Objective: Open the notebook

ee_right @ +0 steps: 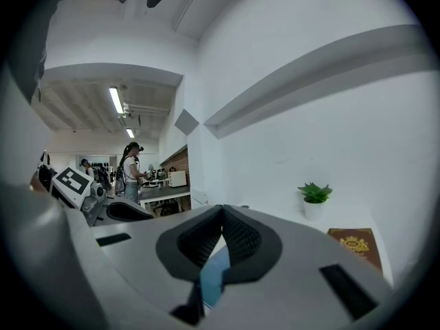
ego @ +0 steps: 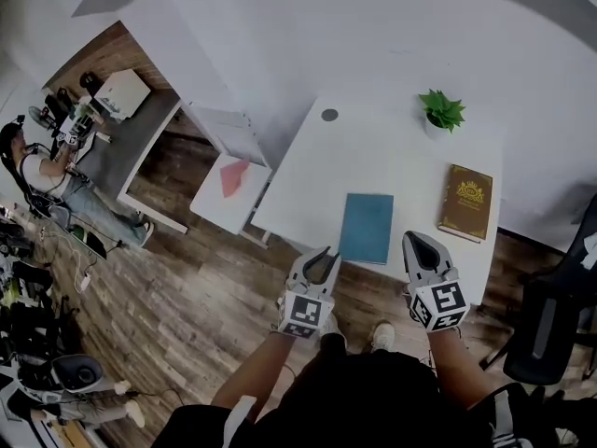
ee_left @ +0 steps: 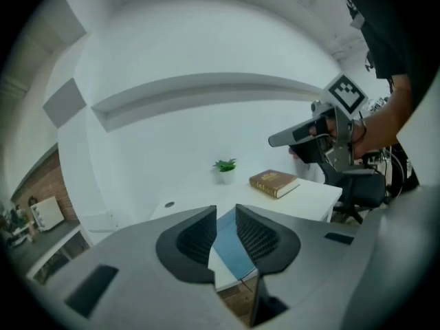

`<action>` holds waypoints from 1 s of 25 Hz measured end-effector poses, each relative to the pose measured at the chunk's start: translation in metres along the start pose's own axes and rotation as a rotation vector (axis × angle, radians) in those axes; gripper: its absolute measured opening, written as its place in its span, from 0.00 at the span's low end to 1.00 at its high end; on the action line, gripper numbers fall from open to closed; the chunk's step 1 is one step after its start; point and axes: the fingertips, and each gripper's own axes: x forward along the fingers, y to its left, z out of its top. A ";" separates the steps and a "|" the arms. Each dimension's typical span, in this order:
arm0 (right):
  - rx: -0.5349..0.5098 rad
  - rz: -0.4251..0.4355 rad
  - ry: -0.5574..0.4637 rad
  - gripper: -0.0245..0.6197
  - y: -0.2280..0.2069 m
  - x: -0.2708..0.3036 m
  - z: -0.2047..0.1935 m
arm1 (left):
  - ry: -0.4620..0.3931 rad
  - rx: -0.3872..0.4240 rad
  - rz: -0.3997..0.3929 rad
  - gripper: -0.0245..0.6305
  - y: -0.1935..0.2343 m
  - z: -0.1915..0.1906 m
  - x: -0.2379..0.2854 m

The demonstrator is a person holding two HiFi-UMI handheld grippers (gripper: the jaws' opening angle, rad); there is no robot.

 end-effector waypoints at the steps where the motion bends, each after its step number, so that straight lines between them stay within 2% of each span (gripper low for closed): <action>1: 0.001 -0.010 0.005 0.04 -0.002 0.001 -0.002 | 0.019 0.034 -0.019 0.17 -0.004 -0.004 0.006; 8: 0.003 -0.054 0.024 0.04 -0.004 0.004 -0.014 | 0.120 0.287 -0.171 0.34 -0.039 -0.027 0.049; 14: 0.001 -0.085 0.048 0.04 -0.014 -0.005 -0.023 | 0.202 0.458 -0.300 0.35 -0.084 -0.051 0.080; 18: 0.001 -0.102 0.068 0.04 -0.021 -0.009 -0.030 | 0.313 0.544 -0.389 0.35 -0.108 -0.084 0.102; 25: 0.008 -0.108 0.086 0.04 -0.024 -0.009 -0.037 | 0.394 0.609 -0.429 0.35 -0.125 -0.115 0.131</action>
